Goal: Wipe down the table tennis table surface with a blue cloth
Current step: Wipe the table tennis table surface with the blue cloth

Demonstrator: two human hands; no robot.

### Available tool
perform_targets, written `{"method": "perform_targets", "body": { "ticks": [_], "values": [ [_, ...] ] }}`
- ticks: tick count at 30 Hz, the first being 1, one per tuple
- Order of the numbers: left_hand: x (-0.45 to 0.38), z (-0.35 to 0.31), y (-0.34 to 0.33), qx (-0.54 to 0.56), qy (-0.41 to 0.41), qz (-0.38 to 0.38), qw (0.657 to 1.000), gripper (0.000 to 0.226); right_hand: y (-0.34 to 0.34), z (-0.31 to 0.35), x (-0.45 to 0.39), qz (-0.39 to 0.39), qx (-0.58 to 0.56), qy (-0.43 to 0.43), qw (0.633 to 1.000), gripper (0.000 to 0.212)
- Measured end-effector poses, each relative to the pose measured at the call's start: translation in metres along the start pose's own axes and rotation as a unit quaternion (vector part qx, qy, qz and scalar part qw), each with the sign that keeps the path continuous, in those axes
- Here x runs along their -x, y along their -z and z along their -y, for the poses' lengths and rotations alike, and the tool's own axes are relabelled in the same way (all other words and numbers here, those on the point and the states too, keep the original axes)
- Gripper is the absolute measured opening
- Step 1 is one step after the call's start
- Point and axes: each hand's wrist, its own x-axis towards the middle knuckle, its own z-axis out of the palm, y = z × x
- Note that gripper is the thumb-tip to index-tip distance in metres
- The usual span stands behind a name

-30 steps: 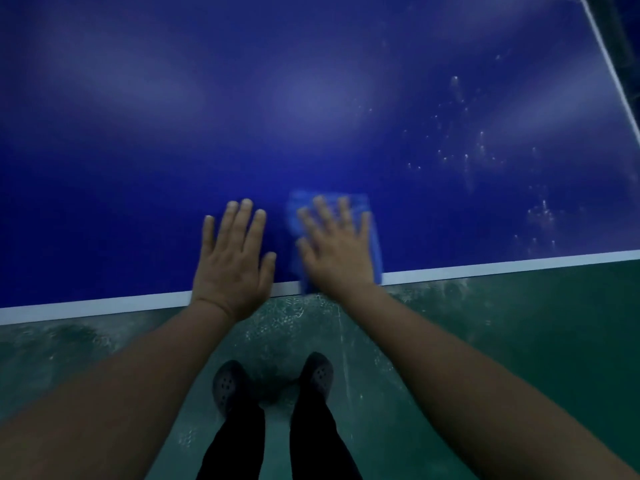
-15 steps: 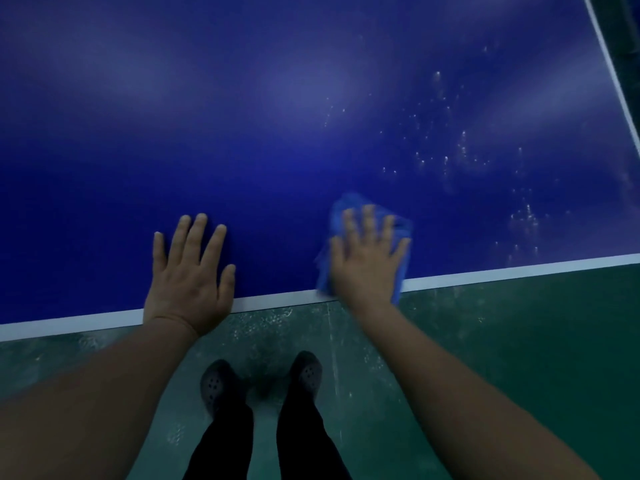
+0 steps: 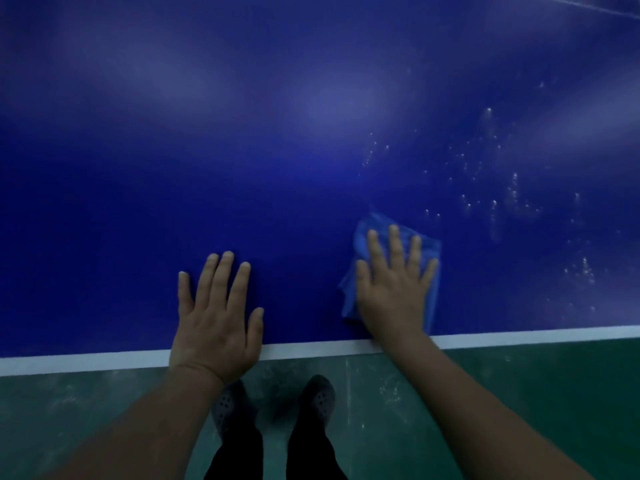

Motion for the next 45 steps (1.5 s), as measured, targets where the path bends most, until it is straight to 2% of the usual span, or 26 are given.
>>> {"method": "perform_targets", "body": {
  "ticks": [7,10,13,16,18,19,21,23,25,26,27,29,31,34,36,37,38,40,42,43,44,45],
  "values": [
    [0.001,0.002,0.0,-0.007,-0.008,-0.007,1.0,0.068,0.006,0.18,-0.101,-0.004,-0.014,0.196,0.98,0.058],
    [0.0,0.002,0.001,-0.019,-0.012,0.004,1.0,0.068,0.016,0.185,-0.138,-0.01,-0.003,0.219,0.976,0.057],
    [0.0,0.003,0.001,-0.025,-0.015,0.013,0.999,0.068,0.03,0.098,-0.177,-0.055,0.003,0.078,0.995,0.058],
    [0.0,0.002,0.002,-0.031,-0.016,0.027,0.999,0.068,0.054,-0.015,-0.193,-0.035,-0.037,-0.125,0.991,0.06],
    [-0.001,0.002,0.003,-0.03,-0.016,0.033,0.999,0.068,0.063,-0.04,-0.196,-0.028,-0.062,-0.207,0.976,0.061],
    [-0.001,0.001,0.003,-0.027,-0.017,0.036,0.999,0.068,0.062,-0.031,-0.197,-0.035,-0.07,-0.22,0.972,0.061],
    [-0.001,0.001,0.004,-0.025,-0.015,0.036,0.999,0.068,0.052,0.018,-0.187,-0.053,-0.065,-0.157,0.984,0.06],
    [-0.001,0.001,0.004,-0.025,-0.014,0.036,0.999,0.067,0.032,0.079,-0.157,-0.063,-0.025,0.02,0.997,0.059],
    [-0.001,0.001,0.003,-0.024,-0.014,0.03,0.999,0.068,0.014,0.121,-0.113,-0.014,0.034,0.232,0.972,0.058],
    [-0.001,0.001,0.003,-0.024,-0.015,0.028,0.999,0.068,0.009,0.121,-0.103,0.01,0.048,0.288,0.956,0.058],
    [-0.001,0.001,0.003,-0.024,-0.015,0.028,0.999,0.068,0.011,0.109,-0.106,0.008,0.043,0.3,0.953,0.057],
    [-0.001,0.0,0.005,-0.024,-0.015,0.026,0.999,0.068,0.021,0.06,-0.129,-0.053,0.021,0.197,0.979,0.058],
    [-0.001,0.0,0.005,-0.022,-0.017,0.025,0.999,0.068,0.036,-0.012,-0.151,-0.067,0.018,0.029,0.997,0.058],
    [-0.001,-0.001,0.005,-0.021,-0.015,0.024,0.999,0.068,0.057,-0.1,-0.157,-0.044,-0.048,-0.167,0.984,0.06],
    [-0.001,-0.002,0.004,-0.022,-0.016,0.028,0.999,0.068,0.052,-0.1,-0.148,-0.053,-0.073,-0.21,0.974,0.061],
    [-0.001,-0.002,0.004,-0.021,-0.016,0.027,0.999,0.068,0.044,-0.084,-0.136,-0.061,-0.068,-0.189,0.978,0.06],
    [-0.001,-0.002,0.004,-0.021,-0.014,0.027,0.999,0.068,0.034,-0.065,-0.118,-0.07,-0.051,-0.133,0.987,0.059],
    [-0.001,-0.002,0.004,-0.022,-0.011,0.029,0.999,0.068,0.012,-0.03,-0.057,-0.063,-0.007,0.068,0.996,0.058],
    [-0.001,-0.002,0.004,-0.022,-0.008,0.029,0.999,0.069,-0.006,-0.033,0.005,-0.035,0.053,0.296,0.953,0.056],
    [-0.001,-0.002,0.003,-0.021,-0.008,0.028,0.999,0.069,-0.006,-0.051,0.015,-0.023,0.067,0.353,0.933,0.055],
    [-0.001,-0.002,0.003,-0.02,-0.008,0.028,0.999,0.069,-0.001,-0.073,0.008,-0.014,0.064,0.361,0.93,0.054],
    [-0.001,-0.002,0.003,-0.02,-0.007,0.027,0.999,0.069,0.004,-0.095,-0.009,-0.033,0.066,0.32,0.945,0.056]
  ]
}}
